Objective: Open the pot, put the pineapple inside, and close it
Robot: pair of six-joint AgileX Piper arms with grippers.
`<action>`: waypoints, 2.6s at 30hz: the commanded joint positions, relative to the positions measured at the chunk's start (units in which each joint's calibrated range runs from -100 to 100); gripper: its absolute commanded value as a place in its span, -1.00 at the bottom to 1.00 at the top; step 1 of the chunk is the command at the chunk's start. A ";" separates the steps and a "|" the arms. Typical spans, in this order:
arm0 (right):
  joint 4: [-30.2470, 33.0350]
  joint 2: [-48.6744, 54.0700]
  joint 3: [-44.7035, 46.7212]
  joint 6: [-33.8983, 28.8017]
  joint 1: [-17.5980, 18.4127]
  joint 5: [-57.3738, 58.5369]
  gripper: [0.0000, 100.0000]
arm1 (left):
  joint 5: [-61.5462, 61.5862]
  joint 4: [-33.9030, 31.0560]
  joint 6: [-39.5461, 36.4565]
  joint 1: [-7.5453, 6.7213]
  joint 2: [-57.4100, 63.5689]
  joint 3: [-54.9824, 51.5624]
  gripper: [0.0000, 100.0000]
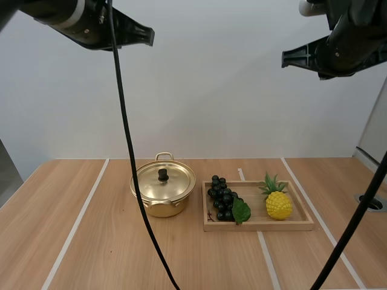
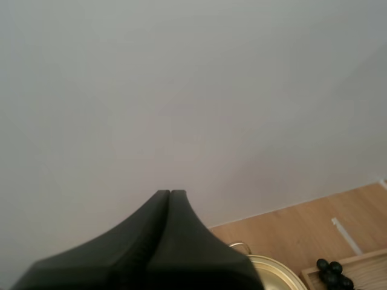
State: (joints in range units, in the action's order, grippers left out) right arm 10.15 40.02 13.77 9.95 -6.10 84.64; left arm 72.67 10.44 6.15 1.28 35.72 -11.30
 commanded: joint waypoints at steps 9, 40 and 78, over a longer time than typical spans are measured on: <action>-6.06 -4.08 -0.19 4.96 -0.18 13.74 -1.00 | 7.20 3.14 5.89 0.07 -11.24 0.42 -1.00; -6.06 -12.89 -0.01 9.04 -0.18 15.36 -1.00 | 27.33 13.53 15.05 -0.02 -31.49 -0.46 0.67; -9.70 -13.57 -0.01 11.73 -0.18 15.36 -1.00 | 24.27 0.24 13.36 -5.08 -45.35 -2.82 1.00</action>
State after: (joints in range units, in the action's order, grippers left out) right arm 0.77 26.16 13.77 21.21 -6.10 99.89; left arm 98.82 10.23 19.33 -3.58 -9.60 -14.05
